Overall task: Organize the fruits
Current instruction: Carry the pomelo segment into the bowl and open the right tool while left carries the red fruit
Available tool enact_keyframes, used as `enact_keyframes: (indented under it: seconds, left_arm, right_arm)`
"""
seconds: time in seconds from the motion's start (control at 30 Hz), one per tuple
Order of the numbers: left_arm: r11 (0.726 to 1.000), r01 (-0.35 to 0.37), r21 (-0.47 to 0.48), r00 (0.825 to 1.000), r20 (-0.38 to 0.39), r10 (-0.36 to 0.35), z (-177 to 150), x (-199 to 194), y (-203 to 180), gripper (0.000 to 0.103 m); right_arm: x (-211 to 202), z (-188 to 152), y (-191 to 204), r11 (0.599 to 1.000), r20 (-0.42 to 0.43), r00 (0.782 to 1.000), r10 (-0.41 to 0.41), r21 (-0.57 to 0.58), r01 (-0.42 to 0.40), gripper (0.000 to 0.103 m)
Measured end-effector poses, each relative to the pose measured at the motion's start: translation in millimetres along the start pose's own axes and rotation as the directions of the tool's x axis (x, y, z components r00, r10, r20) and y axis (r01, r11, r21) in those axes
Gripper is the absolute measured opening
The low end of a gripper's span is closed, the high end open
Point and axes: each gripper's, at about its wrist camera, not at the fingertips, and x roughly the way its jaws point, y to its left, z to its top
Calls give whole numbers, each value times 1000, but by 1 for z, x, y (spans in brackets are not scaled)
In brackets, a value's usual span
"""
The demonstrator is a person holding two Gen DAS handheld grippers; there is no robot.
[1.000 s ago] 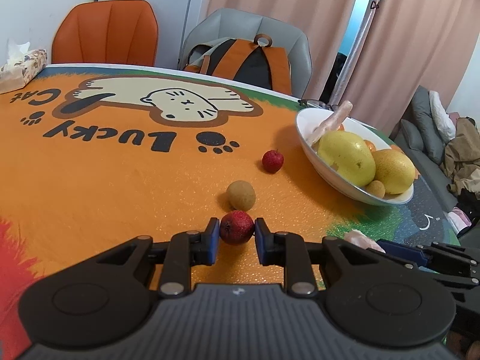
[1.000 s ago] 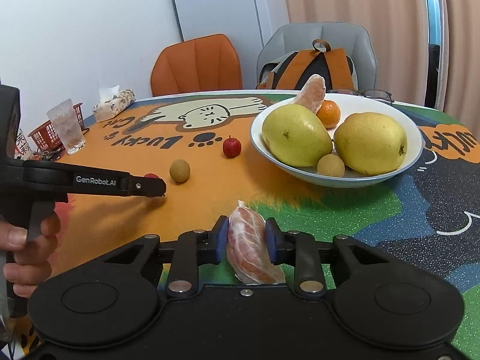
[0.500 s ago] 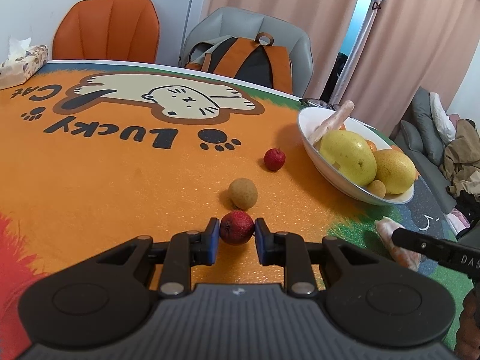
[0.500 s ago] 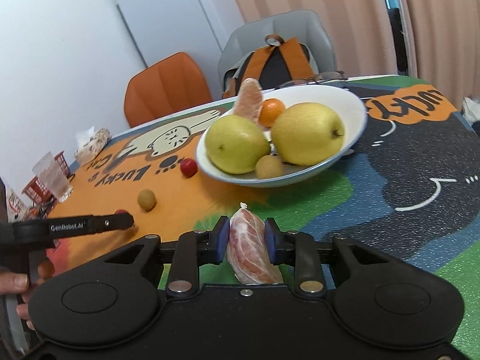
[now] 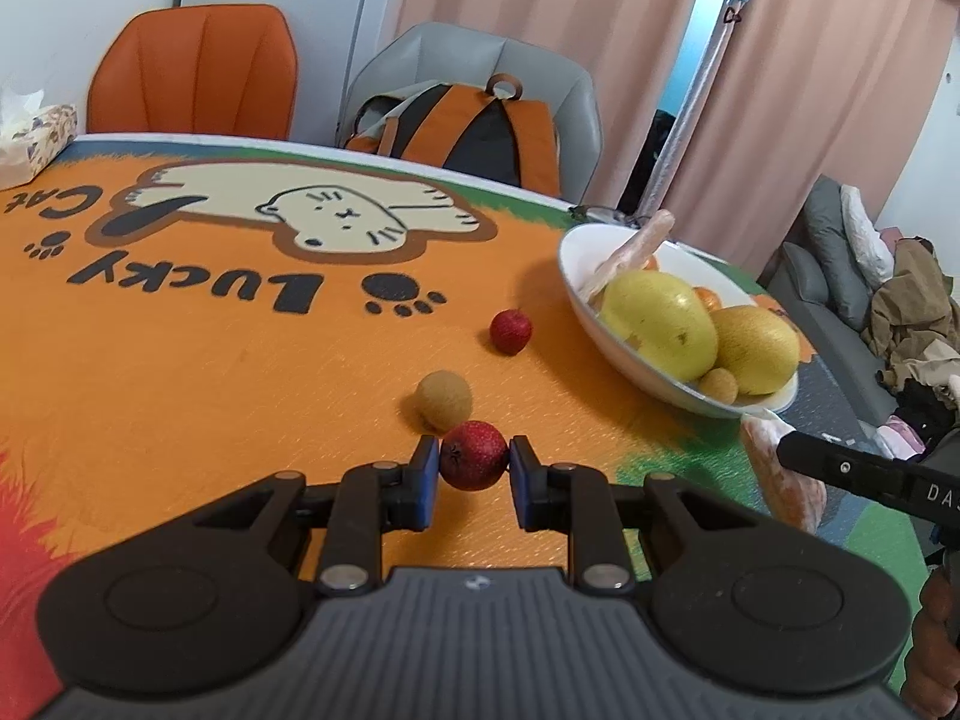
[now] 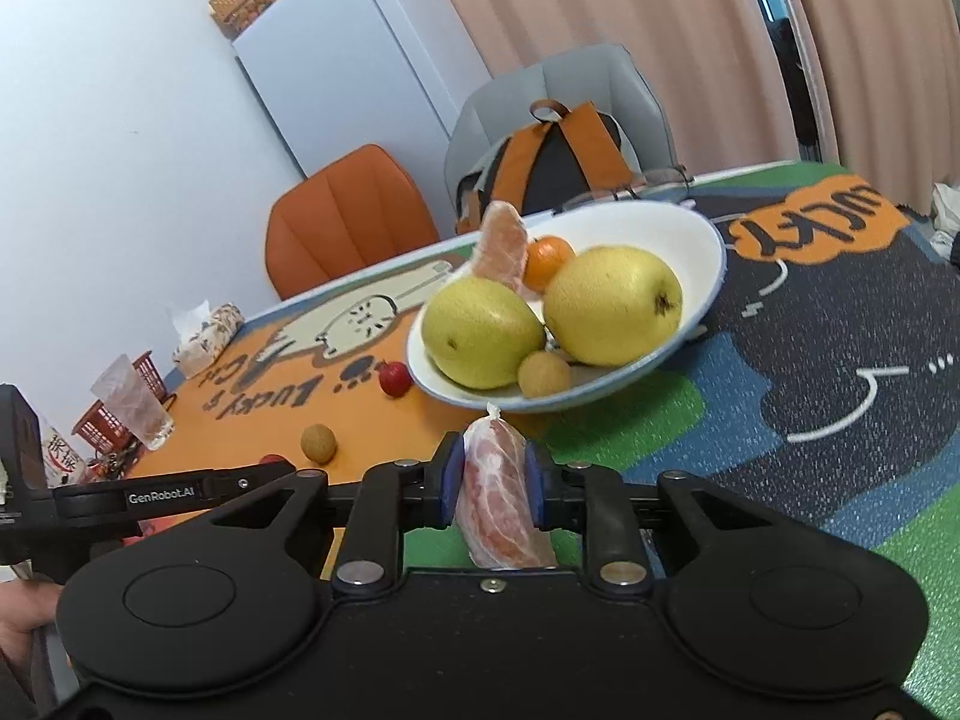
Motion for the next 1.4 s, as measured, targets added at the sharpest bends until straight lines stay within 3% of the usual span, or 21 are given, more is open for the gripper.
enact_keyframes:
  seconds: [0.77,1.4]
  left_arm:
    - [997,37,67,995,90,-43,50,5,-33,24]
    - [990,52,128,993,98,-65,87,34,-67,24]
  right_arm:
    - [-2,72,-11,997,133,990,-56,-46,62,23]
    - [23,106,-26,990,153,983,-98,-85,112,22]
